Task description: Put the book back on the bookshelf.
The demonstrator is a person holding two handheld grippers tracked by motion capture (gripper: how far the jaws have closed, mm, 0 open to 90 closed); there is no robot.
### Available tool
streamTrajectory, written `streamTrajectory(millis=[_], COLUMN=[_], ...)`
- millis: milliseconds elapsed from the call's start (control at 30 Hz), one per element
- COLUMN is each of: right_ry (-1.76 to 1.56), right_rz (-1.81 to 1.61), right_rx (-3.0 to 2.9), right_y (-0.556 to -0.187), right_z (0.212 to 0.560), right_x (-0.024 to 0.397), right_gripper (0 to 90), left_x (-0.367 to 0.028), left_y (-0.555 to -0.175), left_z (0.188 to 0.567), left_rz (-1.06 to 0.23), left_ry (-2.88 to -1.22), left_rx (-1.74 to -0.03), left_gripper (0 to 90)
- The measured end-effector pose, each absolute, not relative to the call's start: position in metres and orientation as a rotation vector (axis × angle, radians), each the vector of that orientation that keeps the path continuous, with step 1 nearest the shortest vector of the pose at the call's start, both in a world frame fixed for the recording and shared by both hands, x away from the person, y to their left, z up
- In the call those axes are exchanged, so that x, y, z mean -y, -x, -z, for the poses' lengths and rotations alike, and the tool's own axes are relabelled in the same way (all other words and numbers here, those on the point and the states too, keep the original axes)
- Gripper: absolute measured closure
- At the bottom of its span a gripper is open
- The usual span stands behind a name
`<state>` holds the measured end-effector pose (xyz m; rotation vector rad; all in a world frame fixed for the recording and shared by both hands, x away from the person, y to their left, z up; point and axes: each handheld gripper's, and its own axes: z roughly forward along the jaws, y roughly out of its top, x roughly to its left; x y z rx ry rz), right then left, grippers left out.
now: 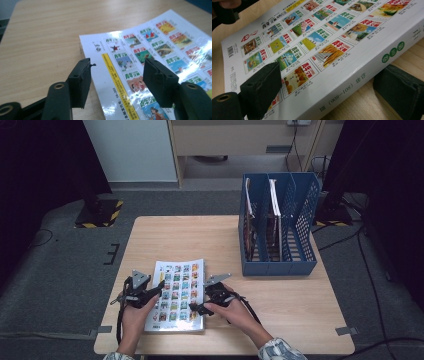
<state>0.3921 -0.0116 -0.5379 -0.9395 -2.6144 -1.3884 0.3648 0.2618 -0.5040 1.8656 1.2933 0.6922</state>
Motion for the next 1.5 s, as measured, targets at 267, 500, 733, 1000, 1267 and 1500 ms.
streamTrajectory(millis=[267,500,733,1000,1267,1500], right_ry=[0.941,0.963,0.980,0.996,1.006,1.035], right_rz=[1.390,1.368,1.363,1.375,1.354,1.319], right_rx=[2.613,2.613,2.618,2.595,2.566,2.561], right_y=[-0.392,-0.396,-0.405,-0.421,-0.434,-0.444], right_z=[0.538,0.536,0.536,0.537,0.535,0.533], right_x=[0.012,0.009,0.004,-0.006,-0.015,-0.026], right_gripper=[8.4,8.0,7.6,10.7,12.3,15.0], left_x=[-0.257,-0.265,-0.266,-0.268,-0.269,-0.270], left_y=[-0.371,-0.374,-0.374,-0.373,-0.373,-0.373], left_z=[0.519,0.525,0.527,0.527,0.528,0.529], left_rz=[-0.637,-0.533,-0.524,-0.523,-0.503,-0.497], left_ry=[-1.961,-1.886,-1.878,-1.880,-1.868,-1.868], left_rx=[-1.329,-1.337,-1.335,-1.339,-1.341,-1.337], left_gripper=[30.0,28.0,28.1,28.2,28.1,28.1])
